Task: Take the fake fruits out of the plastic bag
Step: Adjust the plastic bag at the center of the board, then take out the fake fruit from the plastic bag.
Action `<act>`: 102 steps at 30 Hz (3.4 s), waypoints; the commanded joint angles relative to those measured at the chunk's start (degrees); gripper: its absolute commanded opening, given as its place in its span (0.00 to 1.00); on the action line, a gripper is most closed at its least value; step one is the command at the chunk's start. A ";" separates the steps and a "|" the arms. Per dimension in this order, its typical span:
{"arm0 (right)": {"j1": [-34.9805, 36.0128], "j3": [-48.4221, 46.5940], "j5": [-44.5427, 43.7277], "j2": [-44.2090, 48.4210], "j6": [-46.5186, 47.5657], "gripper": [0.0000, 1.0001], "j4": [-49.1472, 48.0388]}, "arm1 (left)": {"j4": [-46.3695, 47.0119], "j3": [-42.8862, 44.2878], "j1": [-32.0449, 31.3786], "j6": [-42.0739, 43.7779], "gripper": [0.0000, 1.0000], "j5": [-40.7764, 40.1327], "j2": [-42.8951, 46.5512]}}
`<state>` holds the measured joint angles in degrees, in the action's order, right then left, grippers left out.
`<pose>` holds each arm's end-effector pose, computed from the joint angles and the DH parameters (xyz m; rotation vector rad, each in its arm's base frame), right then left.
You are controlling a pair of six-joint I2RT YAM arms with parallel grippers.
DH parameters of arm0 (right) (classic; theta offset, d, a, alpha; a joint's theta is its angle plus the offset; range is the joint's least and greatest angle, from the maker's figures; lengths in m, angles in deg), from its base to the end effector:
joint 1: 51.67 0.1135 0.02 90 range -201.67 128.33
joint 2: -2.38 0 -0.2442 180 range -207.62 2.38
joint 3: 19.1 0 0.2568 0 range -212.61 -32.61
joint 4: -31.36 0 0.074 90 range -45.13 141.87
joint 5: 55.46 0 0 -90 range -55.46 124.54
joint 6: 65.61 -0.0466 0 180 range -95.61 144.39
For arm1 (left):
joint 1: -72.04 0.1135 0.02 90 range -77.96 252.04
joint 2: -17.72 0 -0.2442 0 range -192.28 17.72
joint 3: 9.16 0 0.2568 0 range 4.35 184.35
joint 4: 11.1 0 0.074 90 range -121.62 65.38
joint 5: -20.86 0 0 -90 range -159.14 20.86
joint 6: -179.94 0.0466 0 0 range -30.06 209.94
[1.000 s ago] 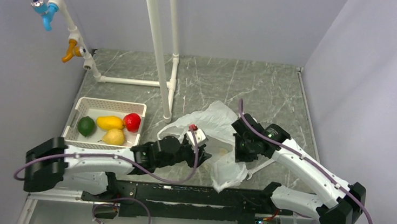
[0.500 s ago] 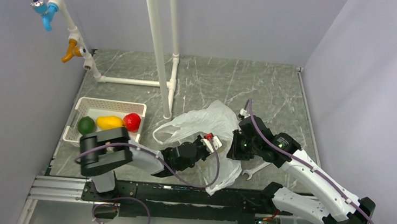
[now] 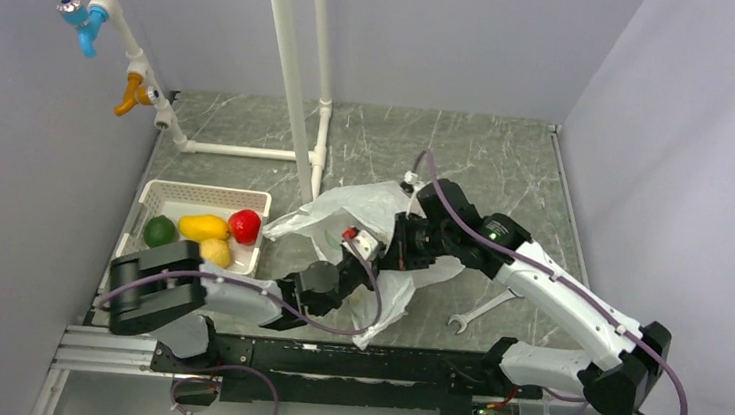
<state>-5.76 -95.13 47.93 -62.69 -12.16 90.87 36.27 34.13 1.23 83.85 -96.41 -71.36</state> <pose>0.1649 0.1858 0.2943 -0.3281 2.5891 0.8803 0.1222 -0.2862 0.1768 0.5002 1.5072 -0.6922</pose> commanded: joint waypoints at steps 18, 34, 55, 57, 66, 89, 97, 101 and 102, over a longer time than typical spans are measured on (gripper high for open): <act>-5.23 16.13 33.04 5.65 1.34 0.00 -27.90 | -63.53 2.21 0.32 -27.65 0.29 4.17 34.44; -10.25 22.40 35.94 6.86 4.32 0.00 -24.41 | -69.50 9.17 5.31 -30.74 0.99 -0.61 13.90; -7.84 27.00 30.49 9.27 9.80 0.00 -24.11 | -77.43 15.27 5.07 -24.24 0.99 -9.07 17.40; -4.27 27.86 24.76 10.73 10.70 0.00 -24.86 | -75.54 13.52 5.39 -24.26 0.99 -8.09 18.68; 6.03 32.53 11.51 12.71 8.26 0.00 -32.08 | -70.20 6.34 5.85 -24.86 0.96 -6.42 25.30; 11.48 32.09 6.54 12.38 6.72 0.00 -32.12 | -72.07 15.18 8.09 -22.62 0.94 -16.72 6.72; 11.38 32.32 6.56 13.46 5.92 0.00 -31.71 | -64.40 13.73 12.36 -16.20 0.81 -9.20 1.71; 11.34 31.80 5.28 13.85 5.96 0.00 -30.69 | -66.22 15.75 12.59 -17.11 0.64 -8.46 -2.52; 11.39 31.75 4.58 13.98 5.84 0.00 -30.36 | -66.82 16.09 12.57 -17.27 0.59 -8.32 -2.96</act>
<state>5.41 -61.45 54.15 -50.10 -6.11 60.64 -30.70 48.08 13.60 66.39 -107.90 -71.05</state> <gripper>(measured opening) 0.008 0.666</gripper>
